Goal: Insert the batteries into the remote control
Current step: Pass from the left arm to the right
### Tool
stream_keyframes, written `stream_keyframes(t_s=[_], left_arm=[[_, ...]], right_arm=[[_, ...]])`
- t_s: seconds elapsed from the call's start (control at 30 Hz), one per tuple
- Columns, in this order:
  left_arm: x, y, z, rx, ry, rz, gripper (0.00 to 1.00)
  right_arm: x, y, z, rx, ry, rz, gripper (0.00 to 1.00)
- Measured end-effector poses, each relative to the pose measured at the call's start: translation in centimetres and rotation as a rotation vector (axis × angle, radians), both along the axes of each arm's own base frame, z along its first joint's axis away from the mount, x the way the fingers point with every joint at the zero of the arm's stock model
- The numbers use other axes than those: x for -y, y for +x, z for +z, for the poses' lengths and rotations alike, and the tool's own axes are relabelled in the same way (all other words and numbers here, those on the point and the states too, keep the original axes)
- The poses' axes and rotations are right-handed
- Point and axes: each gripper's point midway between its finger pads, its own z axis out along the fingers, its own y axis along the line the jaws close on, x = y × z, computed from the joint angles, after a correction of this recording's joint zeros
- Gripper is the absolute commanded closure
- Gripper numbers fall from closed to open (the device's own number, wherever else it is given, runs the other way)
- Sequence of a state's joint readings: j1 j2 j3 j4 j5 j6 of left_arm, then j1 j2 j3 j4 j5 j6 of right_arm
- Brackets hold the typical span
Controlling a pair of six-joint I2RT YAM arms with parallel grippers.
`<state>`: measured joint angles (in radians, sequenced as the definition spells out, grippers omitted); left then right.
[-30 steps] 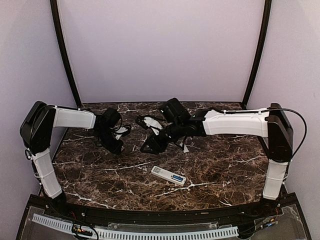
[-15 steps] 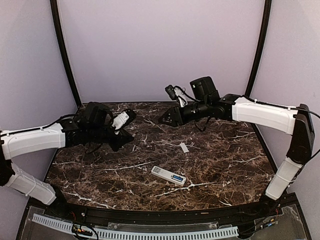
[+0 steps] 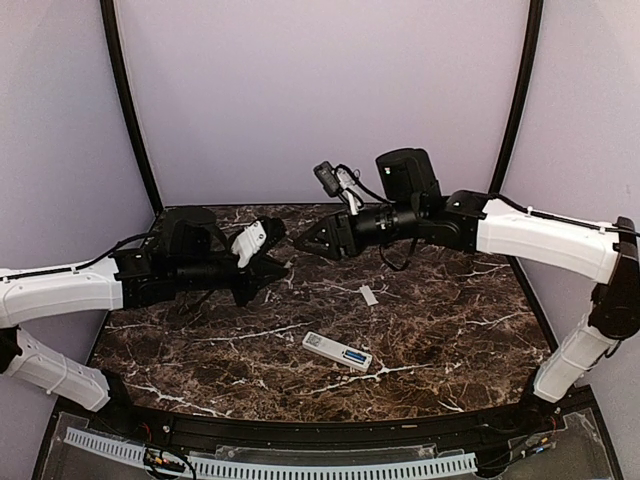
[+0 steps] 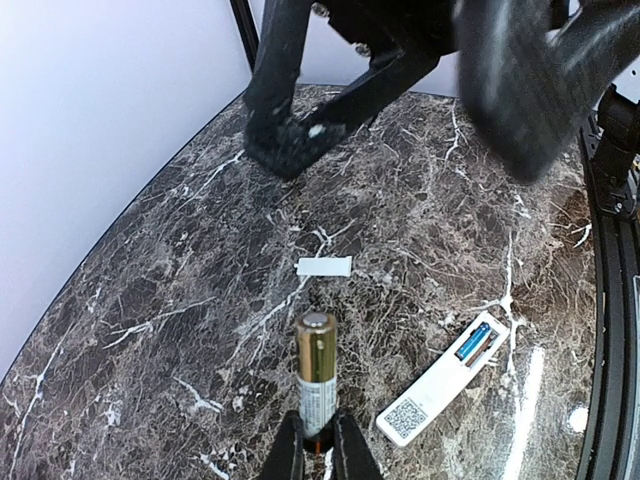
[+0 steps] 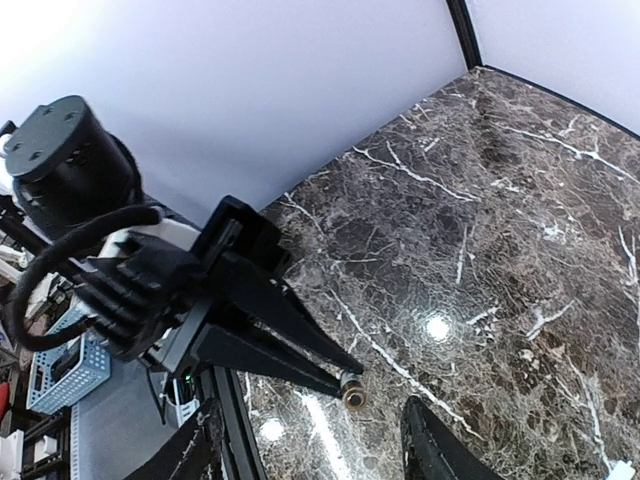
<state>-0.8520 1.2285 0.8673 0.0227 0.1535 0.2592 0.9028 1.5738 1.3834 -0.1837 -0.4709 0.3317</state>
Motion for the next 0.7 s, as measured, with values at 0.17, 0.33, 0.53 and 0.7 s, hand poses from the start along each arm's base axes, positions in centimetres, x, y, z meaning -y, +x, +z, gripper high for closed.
stream_keyframes(t_s=[0.17,0.33,0.53,0.7], left_arm=[[0.5,-0.4,-0.1,0.002,0.001,-0.016,1.00],[0.6,-0.5,-0.1,0.003,0.002,-0.015,1.00],[0.6,-0.4,-0.3,0.003,0.006,-0.011,1.00],[0.6,-0.2,-0.4,0.002,0.010,-0.005,1.00]], right_arm=[[-0.7,1.4,-2.6,-0.018,-0.065,-0.065,0.44],[-1.4,1.6,-5.4,-0.065,-0.118,-0.070,0.63],[-2.1,0.6,-5.6,-0.091,-0.114,-0.044,0.84],[-2.5,0.4,-5.2,-0.101,-0.098,-0.031,1.00]])
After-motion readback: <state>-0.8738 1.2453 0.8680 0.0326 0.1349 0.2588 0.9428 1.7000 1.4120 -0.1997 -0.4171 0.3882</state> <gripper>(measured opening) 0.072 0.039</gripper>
